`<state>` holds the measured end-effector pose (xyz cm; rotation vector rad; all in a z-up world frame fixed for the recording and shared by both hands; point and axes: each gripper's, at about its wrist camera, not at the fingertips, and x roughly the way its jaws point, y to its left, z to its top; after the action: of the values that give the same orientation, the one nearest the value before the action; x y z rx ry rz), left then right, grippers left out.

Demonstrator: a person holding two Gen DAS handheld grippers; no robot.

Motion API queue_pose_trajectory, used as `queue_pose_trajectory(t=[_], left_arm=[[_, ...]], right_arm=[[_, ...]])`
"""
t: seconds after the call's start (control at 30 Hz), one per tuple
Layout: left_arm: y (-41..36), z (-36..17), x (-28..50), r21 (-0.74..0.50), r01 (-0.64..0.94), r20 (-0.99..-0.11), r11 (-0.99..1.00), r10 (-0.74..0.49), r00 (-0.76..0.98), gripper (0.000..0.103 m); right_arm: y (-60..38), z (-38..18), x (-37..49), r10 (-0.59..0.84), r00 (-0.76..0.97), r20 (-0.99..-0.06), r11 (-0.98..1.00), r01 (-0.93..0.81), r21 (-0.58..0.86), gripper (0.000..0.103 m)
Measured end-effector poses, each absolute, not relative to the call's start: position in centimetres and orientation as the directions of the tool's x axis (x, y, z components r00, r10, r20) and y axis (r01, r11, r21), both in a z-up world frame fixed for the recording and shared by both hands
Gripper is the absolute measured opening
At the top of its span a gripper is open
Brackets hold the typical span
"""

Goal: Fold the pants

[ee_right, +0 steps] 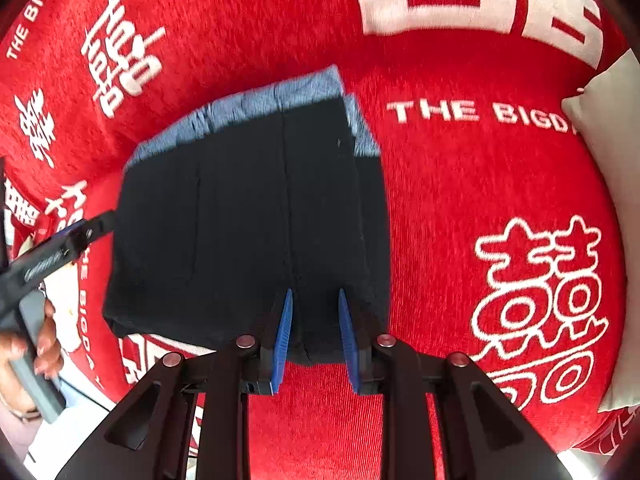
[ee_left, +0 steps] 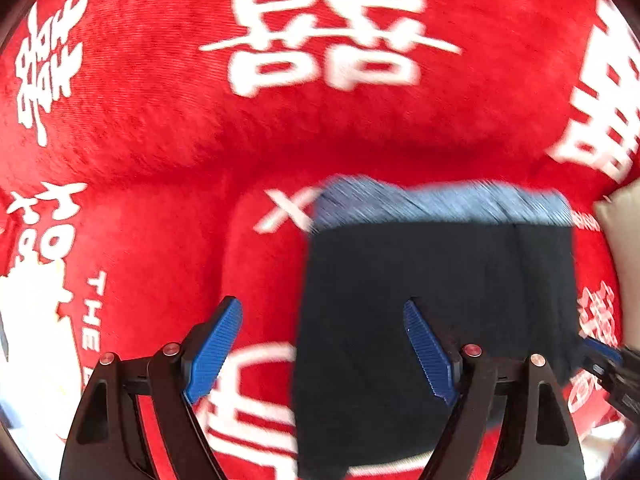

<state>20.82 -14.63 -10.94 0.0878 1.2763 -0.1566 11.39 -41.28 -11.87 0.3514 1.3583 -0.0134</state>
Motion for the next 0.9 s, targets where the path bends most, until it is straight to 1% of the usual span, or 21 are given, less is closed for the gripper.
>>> queue_pose_trajectory(t=[0.03,0.07,0.1,0.13,0.17,0.33,0.4,0.43,0.47,0.5,0.53,0.57,0.6,0.67,0.9], left_arm=[[-14.4,-11.1,21.7,-0.022,0.149,-0.958,0.989,-0.064,0.28,0.084],[-14.0,-11.3,22.5,-0.027,0.133,-0.958,0.991,-0.063,0.278,0.084],[-13.6,-11.5,23.4,-0.031,0.117,-0.96,0.993,-0.062,0.272,0.084],[-13.3,-11.8,24.3,-0.035,0.103,-0.962,0.994,-0.062,0.264,0.084],[-13.1,-12.0,24.9,-0.041,0.094,-0.964,0.995,-0.064,0.258,0.084],[-12.5,-12.9,28.1,-0.084,0.062,-0.968,0.995,-0.096,0.23,0.084],[-12.4,-13.6,29.2,-0.09,0.055,-0.972,0.994,-0.099,0.214,0.084],[-12.4,-13.9,29.6,-0.091,0.053,-0.973,0.994,-0.101,0.207,0.084],[-12.5,-14.2,29.9,-0.093,0.051,-0.975,0.994,-0.102,0.2,0.084],[-12.5,-14.6,30.3,-0.094,0.049,-0.976,0.994,-0.102,0.19,0.084],[-12.5,-14.9,30.5,-0.091,0.049,-0.978,0.995,-0.099,0.185,0.084],[-12.6,-15.2,30.6,-0.084,0.051,-0.979,0.995,-0.092,0.182,0.084],[-12.8,-15.7,30.9,-0.068,0.059,-0.98,0.996,-0.078,0.181,0.084],[-13.1,-16.6,30.7,-0.042,0.072,-0.982,0.997,-0.054,0.183,0.084],[-14.6,-19.1,30.7,0.068,0.099,-0.976,0.993,0.045,0.212,0.084]], right_arm=[[-41.7,-11.3,11.8,0.196,0.245,-0.949,0.945,0.209,0.25,0.026],[-42.0,-10.9,12.3,0.201,0.263,-0.943,0.943,0.209,0.259,0.03],[-42.5,-10.5,12.9,0.207,0.281,-0.937,0.939,0.212,0.271,0.038],[-43.3,-10.4,13.9,0.215,0.298,-0.93,0.932,0.223,0.287,0.059],[-43.9,-10.3,14.7,0.224,0.31,-0.924,0.925,0.232,0.302,0.069],[-47.1,-10.5,19.4,0.29,0.375,-0.88,0.877,0.264,0.402,0.069],[-47.4,-11.2,21.1,0.324,0.372,-0.87,0.856,0.277,0.437,0.066],[-47.7,-12.0,22.1,0.353,0.357,-0.865,0.84,0.285,0.461,0.061],[-47.8,-12.5,22.7,0.372,0.344,-0.862,0.83,0.292,0.475,0.053],[-47.9,-13.1,23.1,0.392,0.331,-0.858,0.819,0.298,0.49,0.048],[-47.8,-14.0,23.6,0.422,0.31,-0.852,0.805,0.304,0.509,0.038],[-47.7,-14.4,23.8,0.431,0.294,-0.853,0.801,0.311,0.512,0.019],[-47.7,-14.8,23.9,0.432,0.28,-0.857,0.8,0.32,0.508,0.013],[-47.9,-15.1,23.4,0.416,0.275,-0.867,0.803,0.336,0.492,0.01],[-47.4,-16.4,22.9,0.331,0.24,-0.913,0.858,0.326,0.397,0.01]])
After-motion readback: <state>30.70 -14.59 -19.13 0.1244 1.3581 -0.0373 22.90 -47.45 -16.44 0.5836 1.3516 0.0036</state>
